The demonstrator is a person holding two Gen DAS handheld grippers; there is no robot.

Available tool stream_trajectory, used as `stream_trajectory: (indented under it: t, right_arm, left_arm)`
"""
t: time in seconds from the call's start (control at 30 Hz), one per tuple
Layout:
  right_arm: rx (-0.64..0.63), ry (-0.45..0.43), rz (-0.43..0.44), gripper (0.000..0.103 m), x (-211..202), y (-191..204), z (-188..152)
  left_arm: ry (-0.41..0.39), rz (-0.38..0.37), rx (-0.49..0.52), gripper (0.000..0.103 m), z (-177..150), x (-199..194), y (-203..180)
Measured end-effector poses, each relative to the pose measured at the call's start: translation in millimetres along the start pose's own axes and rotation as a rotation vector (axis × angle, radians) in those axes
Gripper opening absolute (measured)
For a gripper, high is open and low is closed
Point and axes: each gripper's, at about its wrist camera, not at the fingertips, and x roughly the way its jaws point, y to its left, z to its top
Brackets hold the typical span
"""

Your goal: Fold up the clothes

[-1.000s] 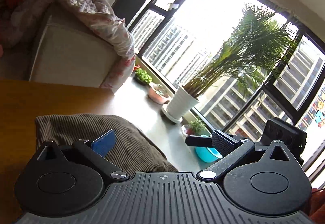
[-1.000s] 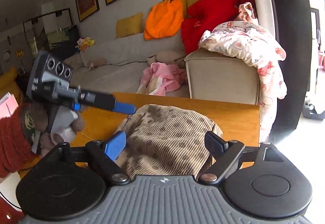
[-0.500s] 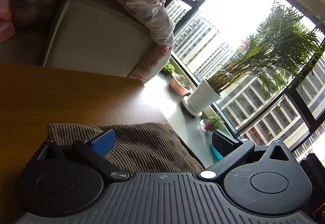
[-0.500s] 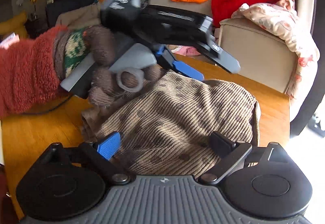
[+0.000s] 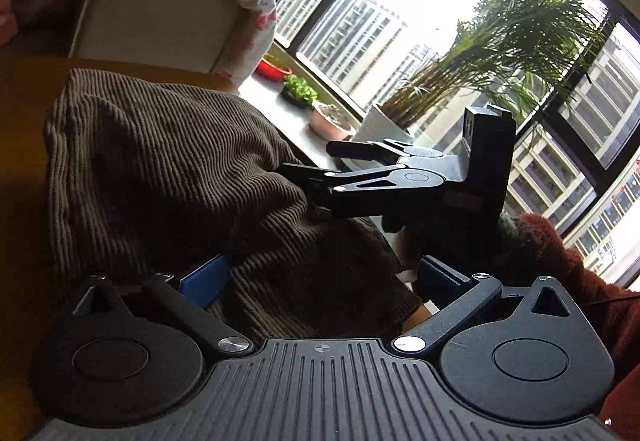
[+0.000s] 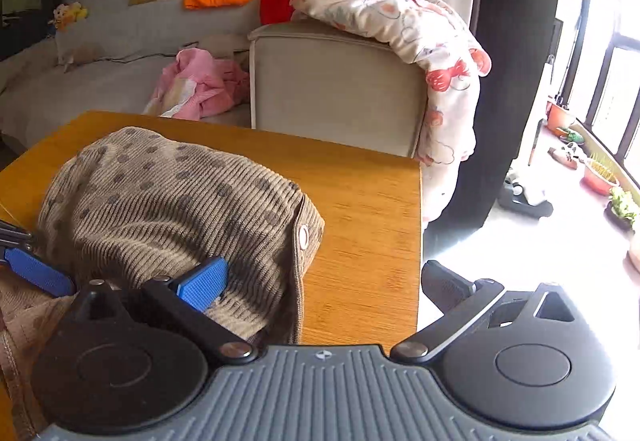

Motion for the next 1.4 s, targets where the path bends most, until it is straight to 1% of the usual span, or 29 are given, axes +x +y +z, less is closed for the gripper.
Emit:
stream_trajectory:
  t: [0.03, 0.1, 0.13, 0.2, 0.27, 0.33, 0.4, 0.43, 0.5, 0.6, 0.7, 0.77, 0.8, 0.87, 0.9, 0.93, 1.0, 1.03, 1.07, 1.1, 1.13, 1.2, 1.27, 1.3, 1.33, 1.4]
  right_arm:
    - [0.015, 0.014, 0.006, 0.103, -1, -3, 3]
    - [-0.019, -0.005, -0.008, 0.103, -10, -2, 7]
    - [-0.033, -0.021, -0.016, 0.102, -14, 0, 8]
    - [0.006, -0.05, -0.025, 0.103, -17, -4, 15]
    - [0.057, -0.082, -0.045, 0.103, -17, -8, 23]
    - [0.091, -0.076, -0.092, 0.103, -4, -10, 30]
    - [0.062, -0.012, -0.141, 0.103, 18, -6, 30]
    - [0.049, -0.005, -0.145, 0.103, 26, -4, 27]
    - [0.042, -0.01, -0.161, 0.103, 30, 0, 27]
    - [-0.004, -0.024, -0.185, 0.103, 29, 7, 28]
    - [0.001, -0.038, -0.179, 0.103, 22, 6, 27]
    - [0.011, -0.057, -0.161, 0.103, 9, 5, 26]
    - [0.016, -0.073, -0.137, 0.103, 0, 5, 24]
    - [0.021, -0.12, -0.046, 0.103, -26, 9, 16]
    - [0.017, -0.132, 0.015, 0.103, -38, 12, 10]
    - [0.007, -0.131, 0.071, 0.103, -48, 17, 4]
    - [-0.034, -0.091, 0.128, 0.103, -55, 30, -13]
    - [-0.075, -0.053, 0.111, 0.103, -52, 39, -22]
    - [-0.107, -0.048, 0.088, 0.103, -49, 43, -32]
    - [-0.139, -0.043, 0.066, 0.103, -46, 47, -41]
    - [-0.119, -0.051, 0.071, 0.103, -47, 45, -44]
    - [-0.084, -0.027, 0.086, 0.103, -50, 38, -42]
    - [-0.111, -0.028, 0.084, 0.103, -54, 37, -43]
    - [-0.1, -0.024, 0.103, 0.103, -56, 33, -43]
    - [-0.065, -0.018, 0.14, 0.103, -59, 27, -41]
    - [0.053, -0.015, 0.207, 0.103, -64, 8, -36]
  left_arm:
    - [-0.019, -0.008, 0.004, 0.103, 4, -8, -1]
    - [-0.097, 0.0, 0.016, 0.103, 19, -25, 1]
    - [-0.137, 0.015, 0.009, 0.103, 26, -33, 6]
    - [-0.192, 0.033, -0.034, 0.103, 42, -34, 18]
    - [-0.172, 0.035, -0.1, 0.103, 54, -19, 35]
    - [-0.121, 0.049, -0.168, 0.103, 59, 3, 53]
    - [-0.092, 0.063, -0.208, 0.103, 55, 20, 67]
    - [-0.083, 0.067, -0.225, 0.103, 54, 26, 74]
    - [-0.099, 0.049, -0.234, 0.103, 53, 27, 81]
    - [-0.108, 0.014, -0.285, 0.103, 55, 22, 89]
    - [-0.115, 0.004, -0.304, 0.103, 53, 11, 92]
    - [-0.117, 0.02, -0.278, 0.103, 55, 7, 80]
    - [-0.12, 0.024, -0.258, 0.103, 54, 3, 74]
    - [-0.127, 0.016, -0.217, 0.103, 53, -3, 67]
    - [-0.127, 0.012, -0.201, 0.103, 52, -3, 64]
    - [-0.114, 0.018, -0.196, 0.103, 50, -1, 64]
    - [-0.074, 0.051, -0.213, 0.103, 47, 13, 66]
    - [-0.061, 0.065, -0.221, 0.103, 44, 19, 67]
    - [-0.053, 0.08, -0.224, 0.103, 42, 25, 66]
    - [-0.057, 0.103, -0.202, 0.103, 40, 27, 61]
    - [-0.047, 0.129, -0.176, 0.103, 40, 27, 54]
    - [-0.023, 0.178, -0.128, 0.103, 39, 28, 41]
    - [-0.008, 0.213, -0.089, 0.103, 36, 27, 32]
    - [-0.001, 0.231, -0.069, 0.103, 35, 27, 28]
    - [0.006, 0.246, -0.051, 0.103, 34, 27, 25]
    - [0.01, 0.257, -0.03, 0.103, 30, 28, 23]
